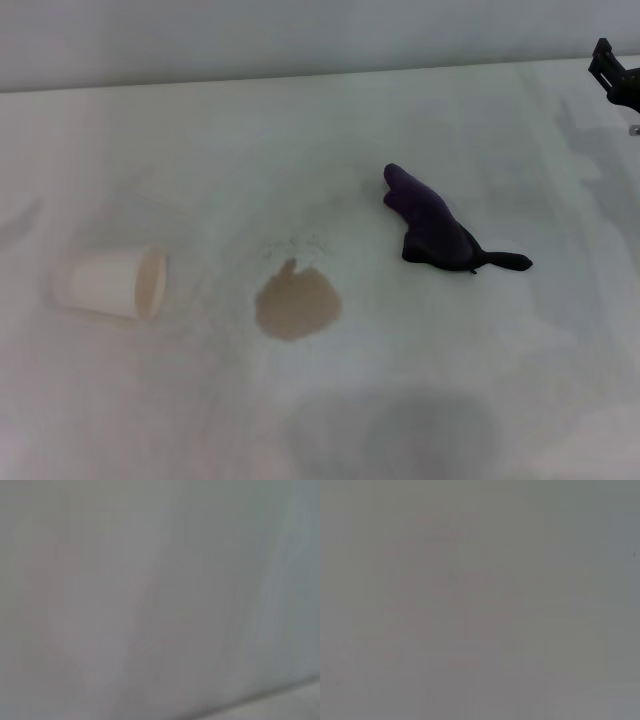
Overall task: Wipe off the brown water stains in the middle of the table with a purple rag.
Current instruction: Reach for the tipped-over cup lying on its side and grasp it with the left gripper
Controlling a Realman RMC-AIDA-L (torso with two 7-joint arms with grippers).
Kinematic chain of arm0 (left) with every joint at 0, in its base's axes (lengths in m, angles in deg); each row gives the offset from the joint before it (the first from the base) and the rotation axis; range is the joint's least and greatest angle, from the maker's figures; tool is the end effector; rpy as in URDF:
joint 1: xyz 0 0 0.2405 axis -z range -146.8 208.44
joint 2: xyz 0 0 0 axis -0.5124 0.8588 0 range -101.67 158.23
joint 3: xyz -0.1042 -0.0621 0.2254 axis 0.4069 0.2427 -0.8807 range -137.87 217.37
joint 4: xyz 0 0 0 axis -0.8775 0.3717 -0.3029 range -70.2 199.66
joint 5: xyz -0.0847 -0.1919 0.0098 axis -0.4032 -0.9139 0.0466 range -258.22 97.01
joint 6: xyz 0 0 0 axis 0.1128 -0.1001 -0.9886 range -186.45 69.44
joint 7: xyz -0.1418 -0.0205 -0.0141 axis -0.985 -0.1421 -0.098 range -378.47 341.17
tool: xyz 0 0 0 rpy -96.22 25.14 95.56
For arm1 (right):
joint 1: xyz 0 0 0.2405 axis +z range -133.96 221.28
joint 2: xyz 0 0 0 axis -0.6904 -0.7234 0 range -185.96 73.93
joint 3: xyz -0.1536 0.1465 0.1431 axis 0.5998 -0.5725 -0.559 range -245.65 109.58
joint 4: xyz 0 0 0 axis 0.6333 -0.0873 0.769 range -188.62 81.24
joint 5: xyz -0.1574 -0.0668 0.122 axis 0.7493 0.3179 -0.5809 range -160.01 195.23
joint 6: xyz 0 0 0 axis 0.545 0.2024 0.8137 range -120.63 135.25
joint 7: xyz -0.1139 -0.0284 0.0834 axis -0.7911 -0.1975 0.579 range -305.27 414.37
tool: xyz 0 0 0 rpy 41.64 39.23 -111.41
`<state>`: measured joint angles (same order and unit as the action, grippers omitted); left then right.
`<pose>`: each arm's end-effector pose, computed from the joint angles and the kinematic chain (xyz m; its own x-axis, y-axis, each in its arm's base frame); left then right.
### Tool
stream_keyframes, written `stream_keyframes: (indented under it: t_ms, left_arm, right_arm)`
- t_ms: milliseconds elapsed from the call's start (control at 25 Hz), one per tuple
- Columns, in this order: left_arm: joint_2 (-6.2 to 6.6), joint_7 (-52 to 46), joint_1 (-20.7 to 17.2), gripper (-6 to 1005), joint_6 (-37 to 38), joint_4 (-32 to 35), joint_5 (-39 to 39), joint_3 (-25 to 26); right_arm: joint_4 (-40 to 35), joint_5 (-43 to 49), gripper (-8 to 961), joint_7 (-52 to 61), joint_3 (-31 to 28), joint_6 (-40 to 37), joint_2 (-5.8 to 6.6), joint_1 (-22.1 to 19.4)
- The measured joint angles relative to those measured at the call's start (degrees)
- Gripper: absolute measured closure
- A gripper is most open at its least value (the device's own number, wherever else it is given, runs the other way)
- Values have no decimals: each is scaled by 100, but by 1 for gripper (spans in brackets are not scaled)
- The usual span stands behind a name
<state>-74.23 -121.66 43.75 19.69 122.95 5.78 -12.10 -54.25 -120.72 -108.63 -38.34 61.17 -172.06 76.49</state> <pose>-0.3041 0.3271 0.1770 0.6729 0.3405 0.6567 0.6947 -0.5958 -0.4030 0.3695 0.3711 0.0346 0.6607 -0.0959 -0.7445 -0.7407 0.0773 -0.6673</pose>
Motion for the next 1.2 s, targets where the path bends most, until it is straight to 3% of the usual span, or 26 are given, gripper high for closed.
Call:
stream_keyframes:
  t_ms: [200, 440, 520, 680, 840, 960, 1080, 1200]
  left_arm:
    - [92, -471, 550, 114, 1035, 779, 1854, 740]
    - [173, 202, 1481, 114, 2072, 1139, 3330, 727]
    - [191, 273, 1736, 114, 2141, 1227, 3664, 530]
    - [214, 373, 2126, 113, 2178, 1282, 4194, -373]
    - [114, 373, 2387, 113, 2180, 1284, 4474, -776]
    - [-68, 365, 2705, 113, 2197, 1257, 4745, -1393]
    - [-190, 358, 2798, 113, 2207, 1253, 4886, -1661]
    - [-427, 378, 2847, 113, 2203, 1233, 5293, -1994]
  right_arm:
    - [-26, -2, 93, 0, 0, -112, 3, 97]
    - [1, -1, 94, 0, 1, -105, -1, 208]
    - [17, -1, 94, 16, 1, -104, -4, 218]
    - [31, 0, 94, 136, 1, -104, -14, 221]
    - [32, 0, 94, 181, 1, -93, -15, 221]
    - [34, 0, 94, 217, 1, -82, -15, 200]
    - [39, 0, 94, 222, 1, -81, -15, 178]
    - [39, 0, 94, 223, 1, -78, -14, 178]
